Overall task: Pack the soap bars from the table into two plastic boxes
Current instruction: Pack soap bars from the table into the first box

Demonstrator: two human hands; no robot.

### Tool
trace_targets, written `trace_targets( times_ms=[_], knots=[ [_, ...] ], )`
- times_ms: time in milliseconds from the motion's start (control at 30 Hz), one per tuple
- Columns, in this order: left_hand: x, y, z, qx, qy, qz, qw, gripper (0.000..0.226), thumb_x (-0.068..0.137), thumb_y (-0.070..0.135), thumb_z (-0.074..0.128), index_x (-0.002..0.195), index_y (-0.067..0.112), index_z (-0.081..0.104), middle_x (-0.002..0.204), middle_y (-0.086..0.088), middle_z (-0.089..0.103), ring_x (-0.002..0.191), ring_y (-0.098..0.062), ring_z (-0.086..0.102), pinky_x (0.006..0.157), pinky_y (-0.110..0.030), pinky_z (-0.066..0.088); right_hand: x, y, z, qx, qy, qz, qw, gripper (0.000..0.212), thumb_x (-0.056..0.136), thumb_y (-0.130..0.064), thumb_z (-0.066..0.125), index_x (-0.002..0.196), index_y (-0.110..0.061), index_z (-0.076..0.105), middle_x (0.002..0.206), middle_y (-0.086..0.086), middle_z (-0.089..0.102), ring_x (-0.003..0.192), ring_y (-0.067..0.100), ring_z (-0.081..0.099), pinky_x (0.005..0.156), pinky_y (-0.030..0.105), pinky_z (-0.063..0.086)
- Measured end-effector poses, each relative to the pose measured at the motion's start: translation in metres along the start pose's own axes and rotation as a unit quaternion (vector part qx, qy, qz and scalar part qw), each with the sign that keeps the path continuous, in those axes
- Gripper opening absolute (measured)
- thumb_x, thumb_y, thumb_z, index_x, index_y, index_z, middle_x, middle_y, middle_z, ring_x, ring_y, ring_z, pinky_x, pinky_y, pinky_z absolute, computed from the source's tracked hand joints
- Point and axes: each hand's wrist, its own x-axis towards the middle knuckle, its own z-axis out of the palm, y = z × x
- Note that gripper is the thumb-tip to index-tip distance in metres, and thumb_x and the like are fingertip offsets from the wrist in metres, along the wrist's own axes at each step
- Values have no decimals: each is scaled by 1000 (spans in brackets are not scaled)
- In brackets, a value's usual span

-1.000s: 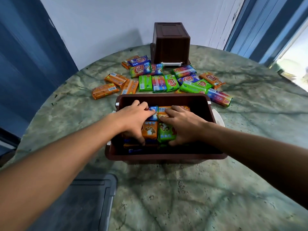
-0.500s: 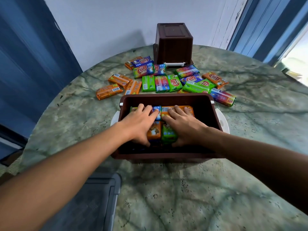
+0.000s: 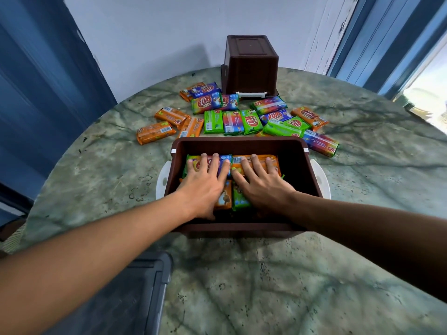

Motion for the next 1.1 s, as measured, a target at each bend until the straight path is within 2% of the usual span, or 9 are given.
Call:
trace_targets(
  times_ms=[67,167,333,433,533,600,733,933,1100],
  knots=[
    [1,0,-1,6,-5,6,1000,132,63,63,74,149,4,-7,155,-27,3,140,-49,11,107,-65,28,3,1,2,-9,-6,-2,1000,76,60,-36,81,121,2,57,116,37,59,102,57,58,70,68,48],
    [5,-6,-7,-13,-28,17,999,134,58,63,77,150,6,-2,155,-26,7,140,-47,15,107,-60,32,5,6,-2,29,-35,-20,999,120,27,-53,89,127,3,53,122,38,54,107,58,54,75,70,46],
    [11,-22,-23,-40,-44,45,997,126,57,65,77,152,14,12,156,-18,19,136,-36,32,109,-43,36,3,16,-16,88,-43,-35,995,116,68,-57,73,152,-13,6,157,23,11,144,44,11,112,60,18],
    [11,-22,-23,-31,-41,45,998,126,58,64,77,152,12,10,156,-20,18,137,-37,31,109,-45,37,3,15,-18,77,-42,-41,995,117,67,-56,75,151,-12,6,157,23,11,143,44,12,112,60,19],
    [4,-9,-8,-14,-37,23,999,134,60,61,77,151,7,-5,157,-25,3,141,-46,12,110,-59,28,-1,6,-10,28,-50,-20,998,131,39,-57,87,141,-1,25,140,35,39,127,55,40,93,68,38],
    [-1,-2,1,-11,-20,25,999,138,62,61,77,148,5,-15,157,-23,-11,143,-47,0,109,-66,22,-1,5,3,33,-35,-11,999,119,42,-56,82,134,1,32,132,33,50,116,56,50,80,71,46],
    [-5,-1,4,37,37,62,997,130,71,61,69,146,-4,-15,157,-24,-9,143,-46,0,105,-67,27,1,4,15,-22,38,-55,998,54,88,-29,32,134,0,33,137,25,51,116,53,52,73,72,47],
    [-1,0,7,46,22,61,997,120,78,51,68,146,-4,-15,156,-27,-4,141,-49,6,102,-70,29,7,0,25,5,112,-67,991,46,90,-22,34,129,1,40,130,26,56,112,53,55,74,70,48],
    [6,-11,-5,18,-6,83,996,127,67,52,77,149,0,-5,158,-19,7,140,-42,17,104,-58,37,8,15,6,77,-7,-81,994,113,61,-39,82,150,-7,20,157,17,21,140,46,22,105,68,23]
  ],
)
